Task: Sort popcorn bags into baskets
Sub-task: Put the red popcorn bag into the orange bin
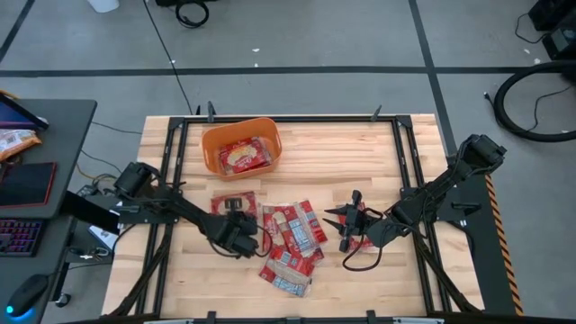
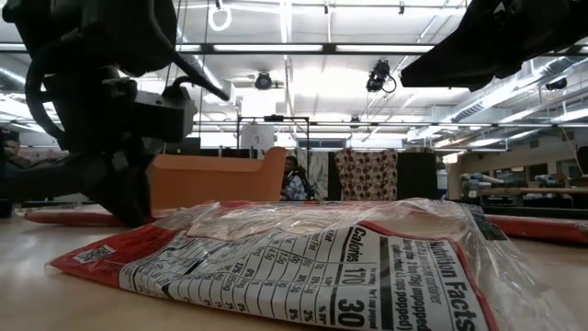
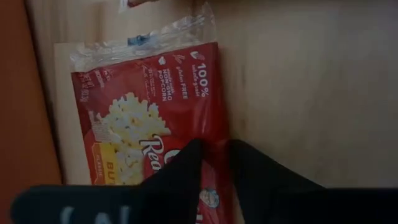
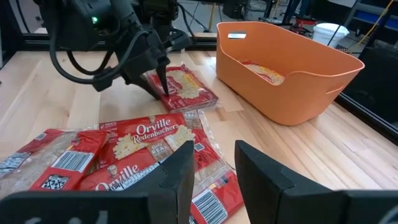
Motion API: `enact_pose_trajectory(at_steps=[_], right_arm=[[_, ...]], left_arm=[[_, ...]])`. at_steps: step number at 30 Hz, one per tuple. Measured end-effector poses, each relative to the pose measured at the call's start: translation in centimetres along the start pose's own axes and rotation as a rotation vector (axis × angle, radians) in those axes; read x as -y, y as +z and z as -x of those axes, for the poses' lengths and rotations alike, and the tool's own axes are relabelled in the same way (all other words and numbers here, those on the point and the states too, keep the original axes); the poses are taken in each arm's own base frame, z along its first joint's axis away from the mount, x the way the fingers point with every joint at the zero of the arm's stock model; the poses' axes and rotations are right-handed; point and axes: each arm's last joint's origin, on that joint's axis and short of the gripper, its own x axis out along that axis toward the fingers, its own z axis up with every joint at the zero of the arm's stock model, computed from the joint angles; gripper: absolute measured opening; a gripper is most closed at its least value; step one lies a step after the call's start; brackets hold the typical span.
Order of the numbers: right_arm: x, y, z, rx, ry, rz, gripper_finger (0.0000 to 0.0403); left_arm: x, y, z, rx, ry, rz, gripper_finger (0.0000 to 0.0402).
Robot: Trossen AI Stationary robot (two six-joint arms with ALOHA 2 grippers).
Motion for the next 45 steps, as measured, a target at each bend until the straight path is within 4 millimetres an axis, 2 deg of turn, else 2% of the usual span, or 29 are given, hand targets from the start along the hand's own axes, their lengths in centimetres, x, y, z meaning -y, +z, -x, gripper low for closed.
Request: enact_pose_trajectory(at_steps=[4,6,9,15,23,30,38,45], right_arm=[[0.0,0.0,0.0,0.000,0.000,0.001,0.0120],[0.0,0.0,0.0,0.000,0.000,0.000,0.0120],[0.0,0.0,0.0,0.000,0.000,0.000,0.0120],[0.0,0.0,0.0,0.000,0.001,0.000,0.0121],[0.0,0.0,0.0,0.002,0.002,0.004,0.0121],[0.0,0.0,0.0,0.003,0.002,0.008,0.0121],[0.0,0.0,0.0,0.003,0.002,0.008,0.0121],[0.0,0.1,0.0,0.004,0.002,0.008,0.0120]], left_arm=[[-0.1,-0.1,0.0,-0.005,0.015,-0.006,0.0025],[-0.1,0.0,0.1,-0.011,0.016,-0.008,0.0009],[-0.3,0.6,0.9,-0.048,0.007,-0.042,0.0009],[-1.1,2.7,3.6,-0.040,-0.023,-0.083,0.0004],[-3.3,5.2,7.6,-0.002,-0.040,-0.068,0.0002],[-5.1,6.7,10.2,0.021,0.026,-0.093,0.0001],[-8.6,8.3,12.1,0.078,0.166,-0.106,0.0001],[-13.6,8.1,12.2,0.057,0.218,-0.055,0.0001]])
